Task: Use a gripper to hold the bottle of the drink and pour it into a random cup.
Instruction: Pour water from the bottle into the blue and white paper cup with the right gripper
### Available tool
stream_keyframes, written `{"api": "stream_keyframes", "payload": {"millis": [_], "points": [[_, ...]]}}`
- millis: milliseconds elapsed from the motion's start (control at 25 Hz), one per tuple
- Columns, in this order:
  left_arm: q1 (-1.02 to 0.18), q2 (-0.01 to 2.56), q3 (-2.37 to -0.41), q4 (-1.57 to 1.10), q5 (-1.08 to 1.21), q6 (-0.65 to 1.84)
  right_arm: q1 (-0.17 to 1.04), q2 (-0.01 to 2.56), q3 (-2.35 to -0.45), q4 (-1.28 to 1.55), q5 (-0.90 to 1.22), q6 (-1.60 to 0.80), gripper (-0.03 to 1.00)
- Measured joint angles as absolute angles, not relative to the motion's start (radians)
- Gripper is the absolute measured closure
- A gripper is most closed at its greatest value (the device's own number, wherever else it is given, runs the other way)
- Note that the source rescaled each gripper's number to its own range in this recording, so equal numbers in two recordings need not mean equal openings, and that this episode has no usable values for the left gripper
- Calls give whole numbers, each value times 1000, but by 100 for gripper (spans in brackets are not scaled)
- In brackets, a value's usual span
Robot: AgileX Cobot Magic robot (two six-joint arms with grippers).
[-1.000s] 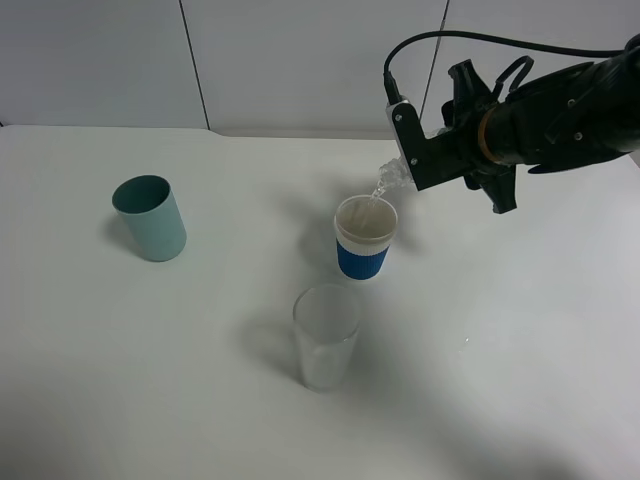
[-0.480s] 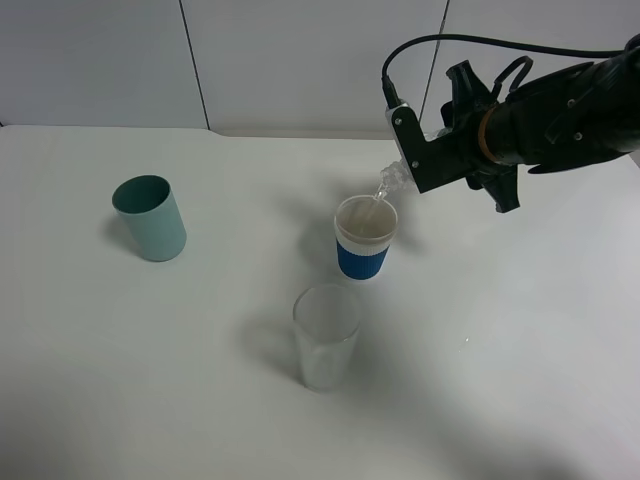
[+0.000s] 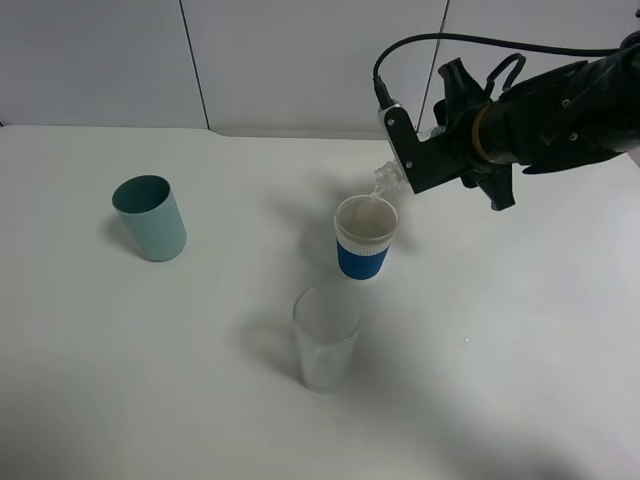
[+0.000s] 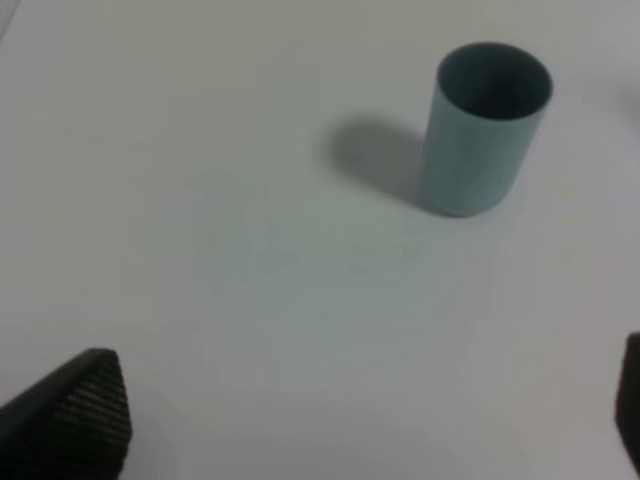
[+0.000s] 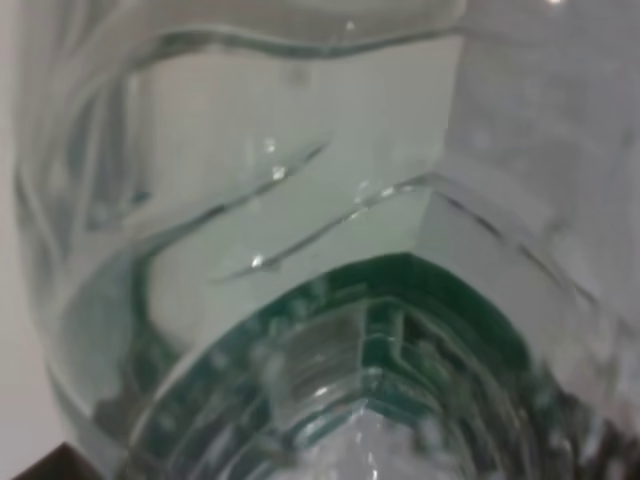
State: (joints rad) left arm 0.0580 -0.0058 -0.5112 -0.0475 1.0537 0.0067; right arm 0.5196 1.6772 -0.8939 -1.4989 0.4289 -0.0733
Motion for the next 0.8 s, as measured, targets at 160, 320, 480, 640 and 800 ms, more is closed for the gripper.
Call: {"api": "stream_keyframes", "payload": {"millis": [160,320,480,640,800], "points": [[58,-6,-511,-48,1054,8,524,1677,-894,-1501,441,-74,97],[58,-6,-511,-48,1054,8,528,1677,-894,-1502,445,-74,97],[58,-6,-511,-49,1054,8,536,1677,-896,-1515,451,-74,97],[58,-6,-511,-49,1054,8,536,1677,-899,-1516,451,-77,97],[58,-6,-511,-49,1054,8,536,1677,-899,-1516,460,-102,97]]}}
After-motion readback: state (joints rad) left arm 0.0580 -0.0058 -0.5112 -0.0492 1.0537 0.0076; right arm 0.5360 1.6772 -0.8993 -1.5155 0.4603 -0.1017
